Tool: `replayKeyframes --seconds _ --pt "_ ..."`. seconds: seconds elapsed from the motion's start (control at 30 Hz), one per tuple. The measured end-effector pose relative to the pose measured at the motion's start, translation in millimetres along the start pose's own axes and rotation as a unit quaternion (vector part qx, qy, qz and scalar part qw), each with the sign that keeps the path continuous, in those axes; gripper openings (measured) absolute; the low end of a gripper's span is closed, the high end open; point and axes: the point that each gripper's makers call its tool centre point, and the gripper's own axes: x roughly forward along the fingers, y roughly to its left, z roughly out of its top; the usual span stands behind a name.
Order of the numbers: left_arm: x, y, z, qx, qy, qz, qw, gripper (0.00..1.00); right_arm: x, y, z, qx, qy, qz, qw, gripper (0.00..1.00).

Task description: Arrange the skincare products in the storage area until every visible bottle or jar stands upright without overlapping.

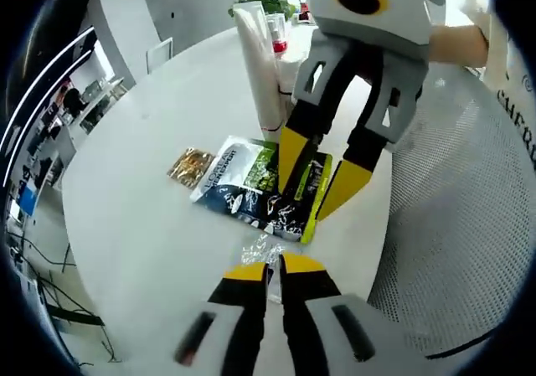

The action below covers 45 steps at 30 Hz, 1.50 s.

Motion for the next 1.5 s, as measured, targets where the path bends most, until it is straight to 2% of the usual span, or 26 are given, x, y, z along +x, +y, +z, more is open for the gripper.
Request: replayKeyframes --seconds 0.2,0.3,0.43,0.57,0.67,0.8,0.87,1.03,1.13,1.2,1.5 --pt "-11.8 -3.8 11.5 -0.03 -0.013 0.023 0.9992 0.07 -26.8 0.8 -0.6 0.016 -0.002 -0.016 0.9997 0.19" --pt "-17.8 -5.3 17.2 -0.042 -0.027 0.03 0.9983 0.14 -41.8 1.5 -2.0 0.018 -0.002 -0.027 0.9995 0.21" --pt "-23.9 -6.2 18.6 -0.047 -0.029 0.04 0.9977 0.18 -60.6 -1.1 -6.0 0.027 0.002 -0.046 0.9986 0.25" --pt "-33.5 -12.5 23.5 -0.044 -0.038 0.04 0.9975 0.28 -79.6 -0.9 -11.2 0.035 0.008 -0.062 0.9974 0.31" --pt "-39.9 -14.7 28.3 -0.058 -0.051 0.044 0.996 0.31 -96.0 0.2 -11.8 0.045 0.001 -0.075 0.9962 0.32" --pt "-46.8 -15.6 31.7 -0.073 -0.06 0.051 0.9942 0.37 -110.7 -1.7 -14.4 0.054 0.005 -0.095 0.994 0.43" --pt "-49.6 -14.9 30.4 -0.059 -0.052 0.068 0.9946 0.42 -119.6 -5.1 -16.4 0.057 0.009 -0.113 0.9919 0.49" --pt "-51.7 -19.4 32.1 -0.071 -0.059 0.064 0.9936 0.47 -132.4 -14.9 -26.0 0.08 0.023 -0.149 0.9854 0.64" --pt "-53.7 -20.8 31.2 -0.083 -0.058 0.068 0.9926 0.57 -137.6 -19.5 -30.4 0.086 0.029 -0.165 0.9821 0.74" --pt "-55.3 -23.7 29.1 -0.072 -0.054 0.07 0.9935 0.63 -141.8 -22.1 -33.9 0.093 0.031 -0.175 0.9797 0.79" --pt "-59.7 -25.0 31.1 -0.097 -0.076 0.079 0.9892 0.77 -151.3 -20.6 -44.3 0.103 0.033 -0.186 0.9765 0.88"
